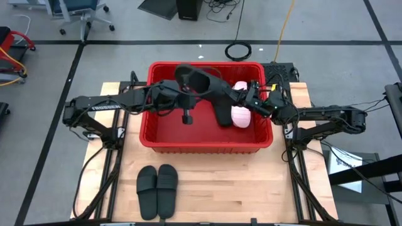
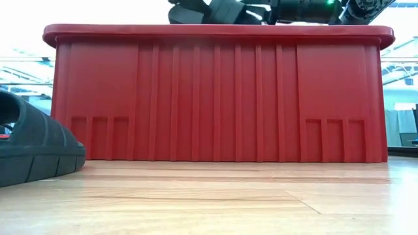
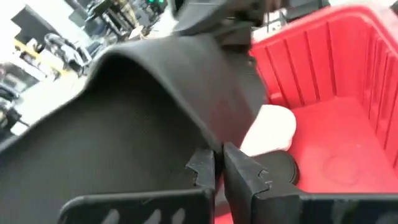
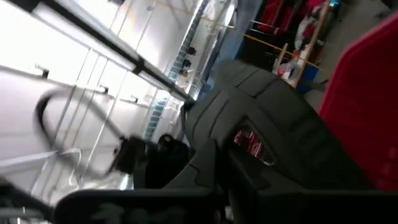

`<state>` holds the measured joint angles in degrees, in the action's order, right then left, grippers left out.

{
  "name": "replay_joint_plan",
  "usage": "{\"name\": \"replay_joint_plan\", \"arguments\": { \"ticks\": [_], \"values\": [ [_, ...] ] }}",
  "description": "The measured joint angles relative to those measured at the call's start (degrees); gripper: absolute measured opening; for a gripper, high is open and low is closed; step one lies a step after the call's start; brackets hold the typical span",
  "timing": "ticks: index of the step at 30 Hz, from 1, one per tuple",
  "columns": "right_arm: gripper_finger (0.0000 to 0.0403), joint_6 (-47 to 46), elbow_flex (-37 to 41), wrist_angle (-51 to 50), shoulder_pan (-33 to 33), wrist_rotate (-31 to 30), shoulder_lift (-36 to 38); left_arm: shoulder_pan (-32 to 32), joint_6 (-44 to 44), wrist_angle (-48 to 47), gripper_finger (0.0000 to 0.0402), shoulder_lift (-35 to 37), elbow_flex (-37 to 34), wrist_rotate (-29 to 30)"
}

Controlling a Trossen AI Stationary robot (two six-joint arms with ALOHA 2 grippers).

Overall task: Pick and place slides into bin
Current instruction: Stack the black slide on top of the black slide in the red bin

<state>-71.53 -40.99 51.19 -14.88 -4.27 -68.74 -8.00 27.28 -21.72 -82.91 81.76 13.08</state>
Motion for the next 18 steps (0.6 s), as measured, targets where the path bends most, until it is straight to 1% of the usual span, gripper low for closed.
{"name": "replay_joint_plan", "arguments": {
  "ticks": [4, 8, 13, 18],
  "values": [
    [0.0006, 4.97, 0.06, -0.05, -0.01, -0.05, 0.95, -1.83, -5.82, -5.91, 0.0036, 2.51, 0.09, 0.21],
    [0.0004, 11.12, 0.09, -3.28, 1.37, -0.53, 1.61, -4.33, -10.06, -10.48, 0.0074, 5.59, 0.07, 0.4],
    [0.0004, 16.73, 0.09, -4.9, 3.96, -2.44, 1.85, -8.01, -12.42, -13.49, 0.0121, 10.5, 0.04, 2.45],
    [0.0004, 24.87, -0.03, -7.0, 7.14, -5.92, 1.89, -10.31, -12.65, -13.37, 0.0147, 15.05, 0.04, 2.71]
  ]
}}
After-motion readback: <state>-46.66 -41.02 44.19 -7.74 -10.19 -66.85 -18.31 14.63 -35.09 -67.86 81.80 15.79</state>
